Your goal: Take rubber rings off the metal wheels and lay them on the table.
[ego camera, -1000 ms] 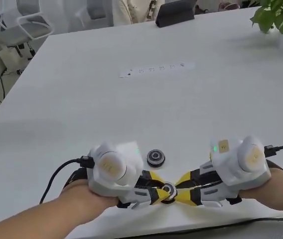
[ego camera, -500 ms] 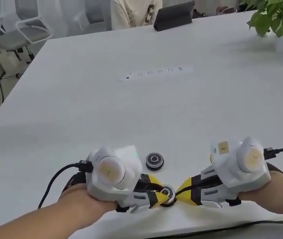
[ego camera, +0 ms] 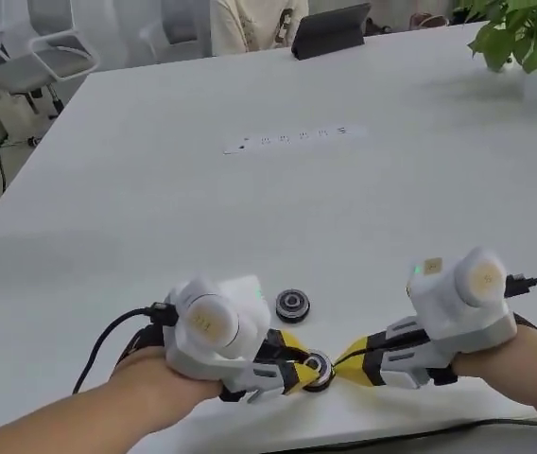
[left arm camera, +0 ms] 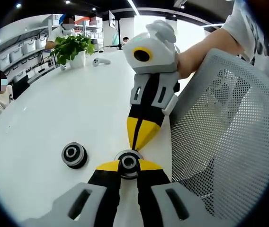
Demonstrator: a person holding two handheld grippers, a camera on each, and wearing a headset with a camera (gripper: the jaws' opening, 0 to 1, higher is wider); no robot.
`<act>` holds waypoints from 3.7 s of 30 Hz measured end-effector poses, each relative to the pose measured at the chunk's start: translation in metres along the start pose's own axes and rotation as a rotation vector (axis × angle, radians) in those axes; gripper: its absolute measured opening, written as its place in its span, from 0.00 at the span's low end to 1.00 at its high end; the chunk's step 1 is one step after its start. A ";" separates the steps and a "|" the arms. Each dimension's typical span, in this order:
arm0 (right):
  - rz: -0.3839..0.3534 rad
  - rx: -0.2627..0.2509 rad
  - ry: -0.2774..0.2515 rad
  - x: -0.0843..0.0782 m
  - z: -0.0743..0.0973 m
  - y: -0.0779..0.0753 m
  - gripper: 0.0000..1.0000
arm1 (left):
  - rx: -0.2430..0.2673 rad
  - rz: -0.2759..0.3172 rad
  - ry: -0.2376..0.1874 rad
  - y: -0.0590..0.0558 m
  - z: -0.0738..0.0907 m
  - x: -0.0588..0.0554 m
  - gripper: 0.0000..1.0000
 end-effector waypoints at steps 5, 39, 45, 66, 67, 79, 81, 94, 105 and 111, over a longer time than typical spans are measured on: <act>-0.083 0.000 -0.027 0.000 0.001 -0.003 0.00 | 0.002 -0.002 0.002 0.000 0.000 0.000 0.07; -0.208 0.054 -0.105 0.008 -0.004 0.002 0.00 | 0.024 0.007 0.023 -0.002 -0.001 0.001 0.07; -0.209 0.058 -0.109 0.007 -0.005 0.003 0.00 | 0.023 0.006 0.022 -0.002 -0.001 0.001 0.07; -0.206 0.076 -0.123 0.011 -0.007 0.007 0.00 | 0.024 0.009 0.021 -0.002 -0.001 0.000 0.07; -0.209 0.083 -0.132 0.012 -0.007 0.008 0.00 | 0.024 0.009 0.021 -0.001 -0.001 0.000 0.07; -0.215 0.063 -0.161 0.011 -0.002 0.003 0.00 | 0.024 0.011 0.016 -0.001 -0.001 0.001 0.07; -0.213 0.059 -0.156 0.009 -0.002 0.002 0.00 | 0.025 0.000 0.013 -0.001 -0.001 0.001 0.07; -0.220 0.055 -0.173 0.009 0.002 0.002 0.00 | 0.010 -0.010 0.015 -0.001 -0.002 0.002 0.08; -0.228 0.064 -0.179 0.010 0.002 0.002 0.00 | -0.022 -0.028 0.026 -0.004 0.009 0.002 0.13; -0.226 0.070 -0.184 0.012 0.004 0.003 0.00 | -0.034 -0.015 0.010 -0.007 0.018 0.006 0.16</act>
Point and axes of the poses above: the centre of the closed fingertips' face, and the gripper's own axes: z roughly backward along the fingers, y roughly to its left, x roughly out of its top, the point moved 7 cm from there along z, roughly backward along the fingers, and after that the axes turned 6 degrees about z, right-handed, at the moved point
